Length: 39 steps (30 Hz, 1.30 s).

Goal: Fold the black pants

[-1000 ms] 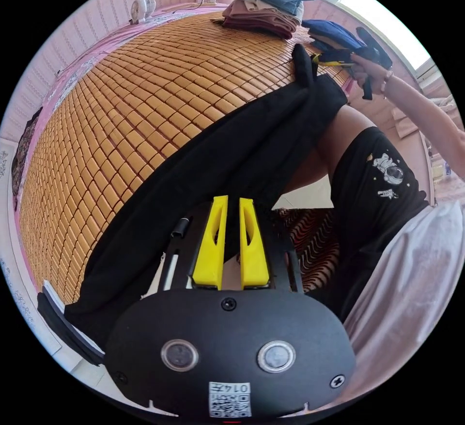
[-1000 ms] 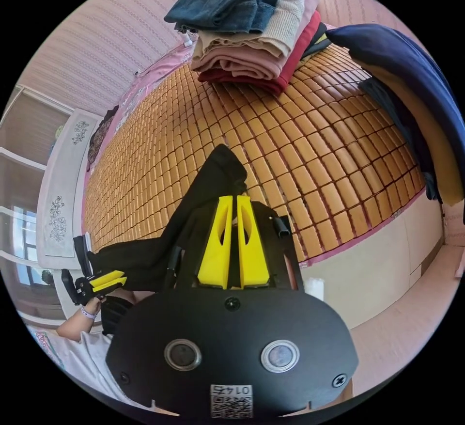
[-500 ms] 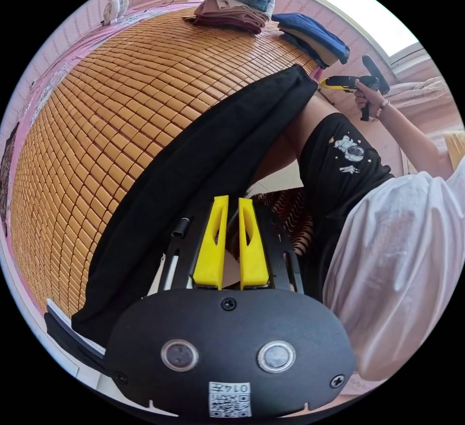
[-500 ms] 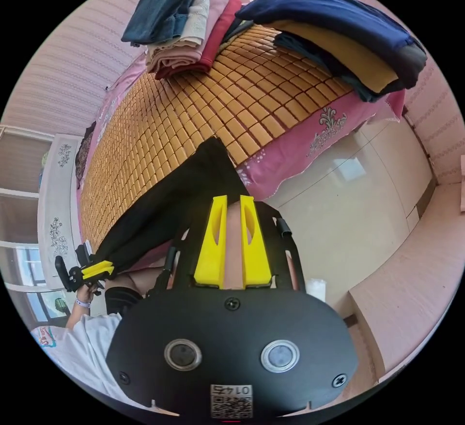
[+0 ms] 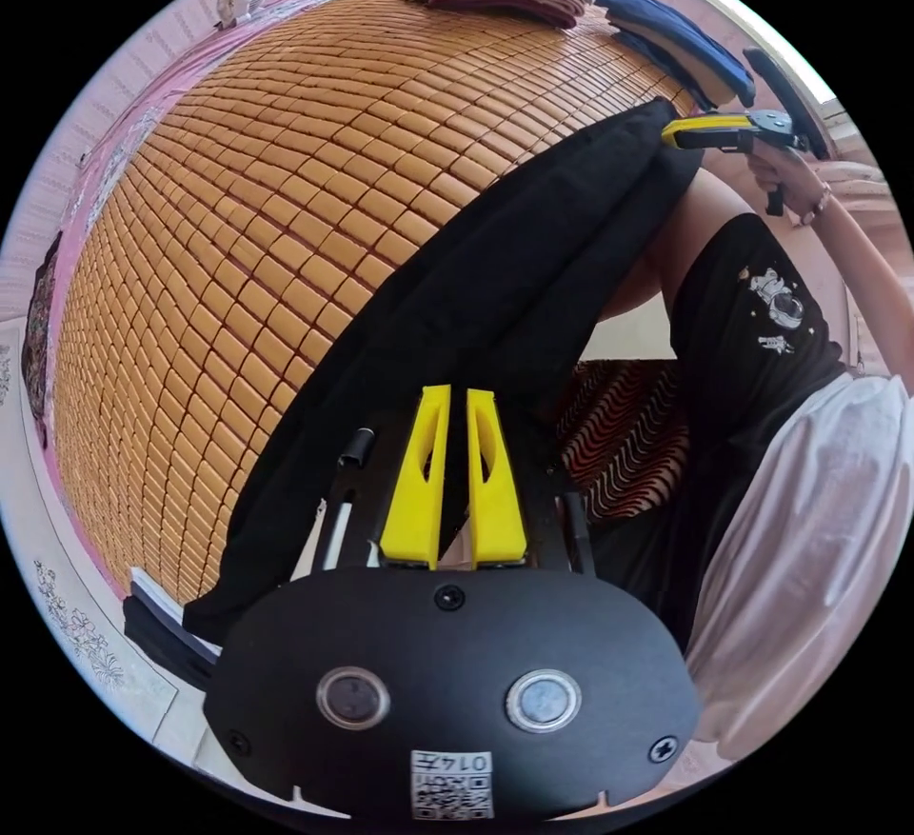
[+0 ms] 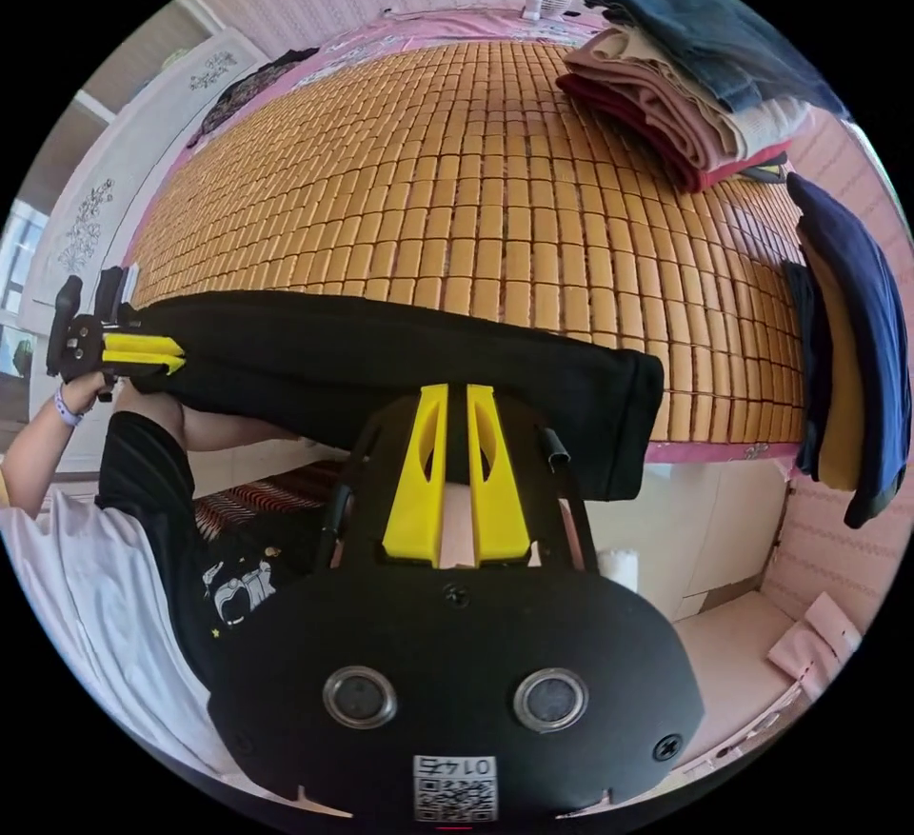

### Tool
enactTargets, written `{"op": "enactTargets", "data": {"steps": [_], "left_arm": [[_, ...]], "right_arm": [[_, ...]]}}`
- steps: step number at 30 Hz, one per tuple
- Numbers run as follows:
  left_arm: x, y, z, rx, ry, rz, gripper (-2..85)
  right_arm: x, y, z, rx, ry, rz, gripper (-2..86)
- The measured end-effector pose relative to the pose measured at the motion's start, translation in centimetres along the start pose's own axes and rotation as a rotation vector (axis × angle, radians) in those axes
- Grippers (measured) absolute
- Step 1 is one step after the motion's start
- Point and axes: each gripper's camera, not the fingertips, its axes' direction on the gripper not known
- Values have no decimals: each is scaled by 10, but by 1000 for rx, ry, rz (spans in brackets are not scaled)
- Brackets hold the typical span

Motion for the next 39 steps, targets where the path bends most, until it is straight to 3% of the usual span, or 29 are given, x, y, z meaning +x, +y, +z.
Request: {"op": "enactTargets", "data": {"steps": [9, 13, 16, 21, 27, 31, 39], "left_arm": [[-27, -7, -11, -4, -77, -105, -9], [-50, -1, -33, 144, -173, -322, -6], [-65, 11, -43, 237, -95, -433, -4], [-26, 33, -54, 256, 67, -169, 27], [37, 53, -25, 98, 11, 27, 72], [40, 52, -5, 33, -95, -25, 24], [35, 85, -55, 143, -39, 43, -8]], "right_arm": [[-31, -4, -14, 64, -71, 12, 27], [-64, -8, -20, 100, -75, -66, 31], [-96, -15, -19, 114, -106, -153, 39], [-191, -22, -10, 67, -207, -548, 66], [-297, -7, 20, 6, 1, -943, 82], [-315, -5, 25, 25, 144, -986, 23], [-301, -1, -32, 57, -25, -905, -3]]}}
